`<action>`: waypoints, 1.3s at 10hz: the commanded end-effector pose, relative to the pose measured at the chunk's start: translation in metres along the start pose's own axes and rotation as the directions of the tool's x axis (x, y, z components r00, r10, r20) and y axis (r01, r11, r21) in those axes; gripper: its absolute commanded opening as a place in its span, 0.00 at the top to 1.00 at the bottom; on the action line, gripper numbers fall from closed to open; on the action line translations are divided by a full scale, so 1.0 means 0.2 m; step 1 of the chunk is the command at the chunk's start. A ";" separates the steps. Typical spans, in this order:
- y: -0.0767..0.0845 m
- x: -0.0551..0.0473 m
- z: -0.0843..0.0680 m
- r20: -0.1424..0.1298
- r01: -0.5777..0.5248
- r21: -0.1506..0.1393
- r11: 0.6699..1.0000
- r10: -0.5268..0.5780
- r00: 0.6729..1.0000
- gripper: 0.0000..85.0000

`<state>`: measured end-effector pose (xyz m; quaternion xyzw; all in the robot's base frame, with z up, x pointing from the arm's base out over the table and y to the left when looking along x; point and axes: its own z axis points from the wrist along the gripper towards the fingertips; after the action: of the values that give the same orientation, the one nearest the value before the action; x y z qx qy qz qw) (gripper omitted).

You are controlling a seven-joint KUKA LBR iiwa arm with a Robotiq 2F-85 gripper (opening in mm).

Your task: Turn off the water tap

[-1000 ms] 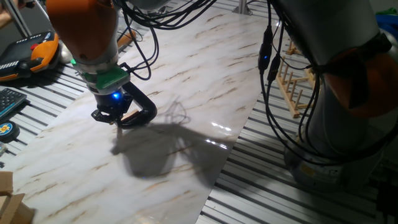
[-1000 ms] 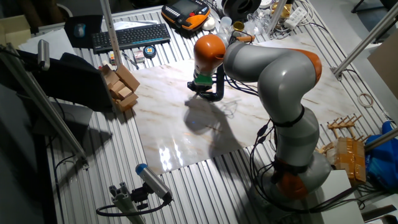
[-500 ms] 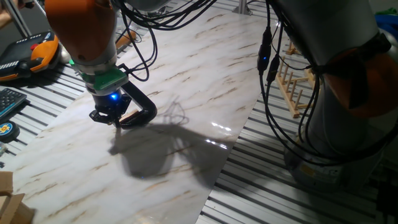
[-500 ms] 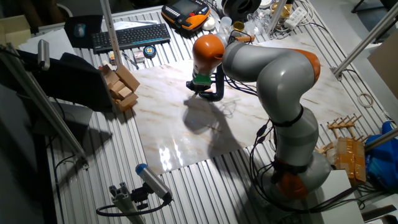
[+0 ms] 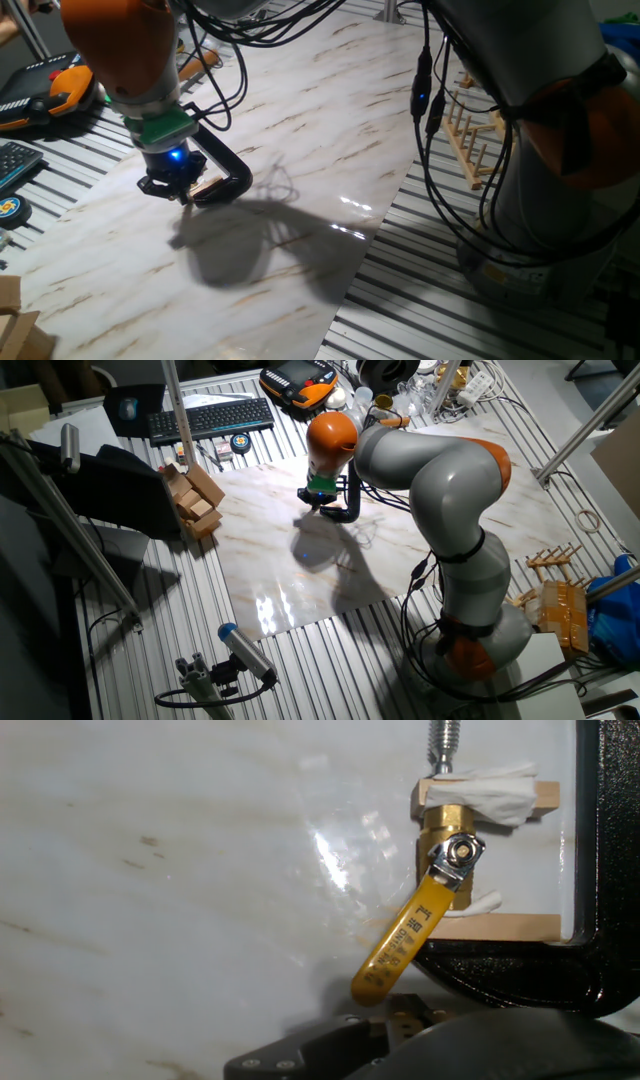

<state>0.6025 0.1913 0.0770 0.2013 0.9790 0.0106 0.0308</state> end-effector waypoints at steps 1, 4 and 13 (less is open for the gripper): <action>0.00 0.00 0.00 0.001 -0.004 0.002 1.000 0.004 1.000 1.00; 0.02 -0.01 0.01 0.002 -0.011 0.005 1.000 0.011 1.000 1.00; 0.04 -0.04 0.00 -0.003 -0.029 0.015 0.999 0.029 1.000 1.00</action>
<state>0.6133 0.1953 0.0788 0.2160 0.9760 0.0038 0.0277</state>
